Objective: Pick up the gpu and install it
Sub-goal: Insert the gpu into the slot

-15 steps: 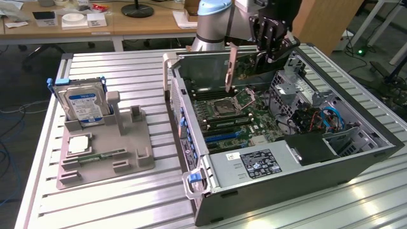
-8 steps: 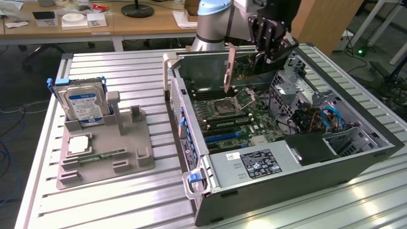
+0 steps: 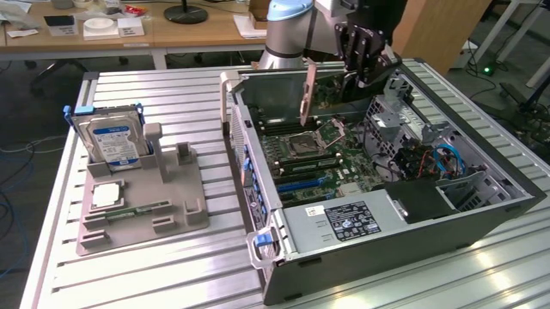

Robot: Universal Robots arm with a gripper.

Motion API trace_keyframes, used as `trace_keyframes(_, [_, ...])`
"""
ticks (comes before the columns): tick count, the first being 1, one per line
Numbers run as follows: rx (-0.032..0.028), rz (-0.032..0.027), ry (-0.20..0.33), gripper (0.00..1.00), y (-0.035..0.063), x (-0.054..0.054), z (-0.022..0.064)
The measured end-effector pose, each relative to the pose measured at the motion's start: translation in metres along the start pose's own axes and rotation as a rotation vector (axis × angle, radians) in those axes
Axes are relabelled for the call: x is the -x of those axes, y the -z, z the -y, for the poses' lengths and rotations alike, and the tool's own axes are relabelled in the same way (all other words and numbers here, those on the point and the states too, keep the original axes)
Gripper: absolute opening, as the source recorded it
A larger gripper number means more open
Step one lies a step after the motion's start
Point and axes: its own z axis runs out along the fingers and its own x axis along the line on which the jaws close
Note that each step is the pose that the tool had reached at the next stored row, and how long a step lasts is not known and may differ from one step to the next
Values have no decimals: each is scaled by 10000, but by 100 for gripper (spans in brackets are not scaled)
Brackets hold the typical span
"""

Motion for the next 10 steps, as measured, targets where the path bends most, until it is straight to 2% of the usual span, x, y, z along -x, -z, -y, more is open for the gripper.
trace_keyframes(2, [-1,-9,-72,28,0,-12,-2])
trace_keyframes(7, [-5,-88,-785,28,-8,-13,-2])
trace_keyframes(10, [4,-100,-866,28,-17,-29,-6])
